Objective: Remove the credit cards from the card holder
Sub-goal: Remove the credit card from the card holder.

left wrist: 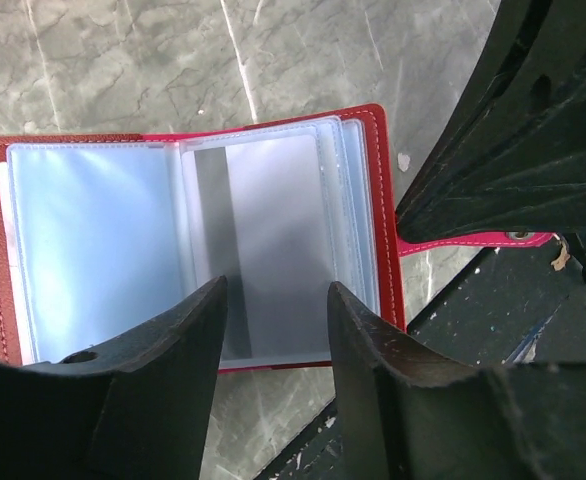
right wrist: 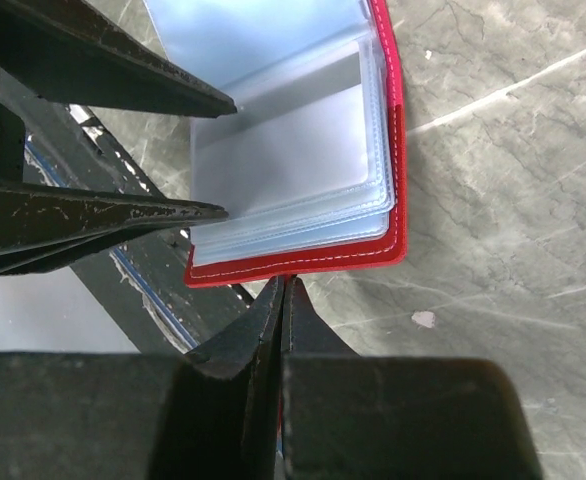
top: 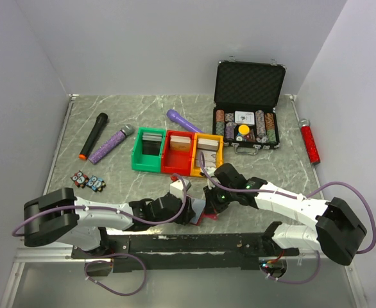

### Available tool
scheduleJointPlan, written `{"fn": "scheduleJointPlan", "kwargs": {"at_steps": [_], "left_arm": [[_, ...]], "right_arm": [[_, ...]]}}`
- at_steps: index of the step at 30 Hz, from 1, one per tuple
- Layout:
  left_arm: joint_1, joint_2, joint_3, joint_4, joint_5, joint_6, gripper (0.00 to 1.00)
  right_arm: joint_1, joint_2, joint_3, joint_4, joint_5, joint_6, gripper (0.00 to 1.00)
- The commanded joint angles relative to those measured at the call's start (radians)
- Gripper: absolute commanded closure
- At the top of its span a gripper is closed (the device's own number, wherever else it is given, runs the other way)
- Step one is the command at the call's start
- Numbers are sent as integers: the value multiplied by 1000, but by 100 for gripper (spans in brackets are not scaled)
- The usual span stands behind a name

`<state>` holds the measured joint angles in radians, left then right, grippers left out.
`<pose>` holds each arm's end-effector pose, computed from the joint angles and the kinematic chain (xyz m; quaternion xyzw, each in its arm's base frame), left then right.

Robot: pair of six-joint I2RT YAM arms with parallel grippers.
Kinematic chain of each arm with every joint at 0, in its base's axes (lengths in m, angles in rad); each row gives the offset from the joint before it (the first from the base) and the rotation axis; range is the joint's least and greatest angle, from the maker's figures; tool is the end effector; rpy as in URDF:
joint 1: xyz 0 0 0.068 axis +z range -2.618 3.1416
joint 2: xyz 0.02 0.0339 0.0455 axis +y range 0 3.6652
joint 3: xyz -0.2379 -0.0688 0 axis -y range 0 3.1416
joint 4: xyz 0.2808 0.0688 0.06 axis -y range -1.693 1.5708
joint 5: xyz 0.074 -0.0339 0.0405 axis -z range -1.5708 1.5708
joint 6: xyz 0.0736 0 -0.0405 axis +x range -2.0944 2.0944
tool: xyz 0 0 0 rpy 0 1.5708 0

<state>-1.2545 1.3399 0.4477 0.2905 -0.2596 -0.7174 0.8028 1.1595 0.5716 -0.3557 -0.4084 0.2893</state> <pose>0.1138 -0.2870 0.0820 0.1747 0.8620 -0.3219 0.3505 0.1699 0.2180 0.1111 -0.2970 0.8850 0.3217 0.1580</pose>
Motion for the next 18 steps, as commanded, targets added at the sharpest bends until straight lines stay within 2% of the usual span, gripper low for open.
{"fn": "scheduleJointPlan", "kwargs": {"at_steps": [1, 11, 18], "left_arm": [[-6, 4, 28, 29, -1, 18, 48], [-6, -41, 22, 22, -7, 27, 42], [-8, -31, 16, 29, -1, 24, 46]], "right_arm": [[9, -24, 39, -5, 5, -18, 100], [9, -20, 40, -5, 6, -21, 100], [9, -11, 45, -2, 2, -22, 100]]}}
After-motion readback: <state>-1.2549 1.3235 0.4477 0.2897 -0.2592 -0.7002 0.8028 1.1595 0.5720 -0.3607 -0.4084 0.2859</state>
